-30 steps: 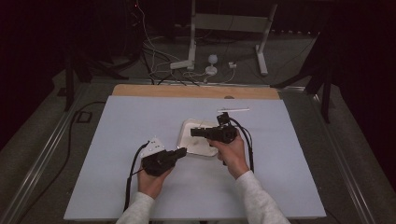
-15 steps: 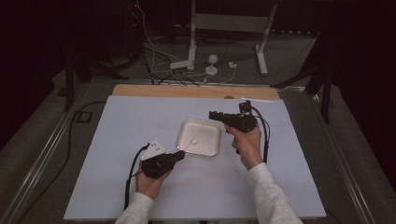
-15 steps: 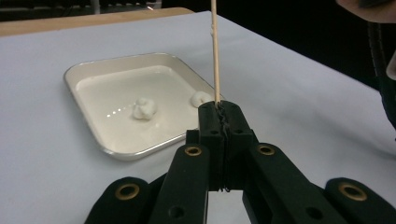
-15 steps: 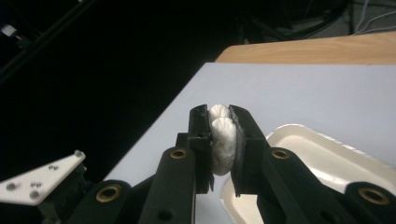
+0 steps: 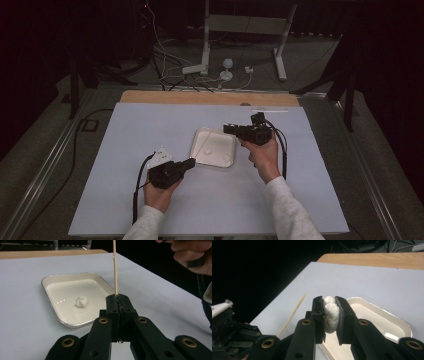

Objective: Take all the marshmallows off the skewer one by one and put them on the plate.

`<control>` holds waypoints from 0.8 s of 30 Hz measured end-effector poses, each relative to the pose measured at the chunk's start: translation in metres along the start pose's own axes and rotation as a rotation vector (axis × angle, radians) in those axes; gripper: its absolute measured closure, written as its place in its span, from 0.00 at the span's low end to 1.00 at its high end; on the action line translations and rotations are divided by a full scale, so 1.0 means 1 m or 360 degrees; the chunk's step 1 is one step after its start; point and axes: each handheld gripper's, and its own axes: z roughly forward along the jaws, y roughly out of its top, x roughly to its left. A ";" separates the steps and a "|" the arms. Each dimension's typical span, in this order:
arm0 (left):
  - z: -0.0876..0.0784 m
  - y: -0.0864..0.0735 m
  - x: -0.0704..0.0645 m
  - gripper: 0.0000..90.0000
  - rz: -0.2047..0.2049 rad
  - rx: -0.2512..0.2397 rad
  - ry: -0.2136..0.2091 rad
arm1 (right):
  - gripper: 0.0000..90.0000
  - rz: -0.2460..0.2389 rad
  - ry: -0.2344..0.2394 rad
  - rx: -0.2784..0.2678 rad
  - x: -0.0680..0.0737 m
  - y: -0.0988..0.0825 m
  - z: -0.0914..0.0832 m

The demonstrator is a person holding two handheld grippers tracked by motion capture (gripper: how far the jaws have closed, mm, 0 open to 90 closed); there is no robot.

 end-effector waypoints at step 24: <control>0.000 0.002 0.003 1.00 -0.0051 -0.0039 -0.0002 | 0.86 -0.0083 -0.0178 0.0175 -0.011 -0.029 0.035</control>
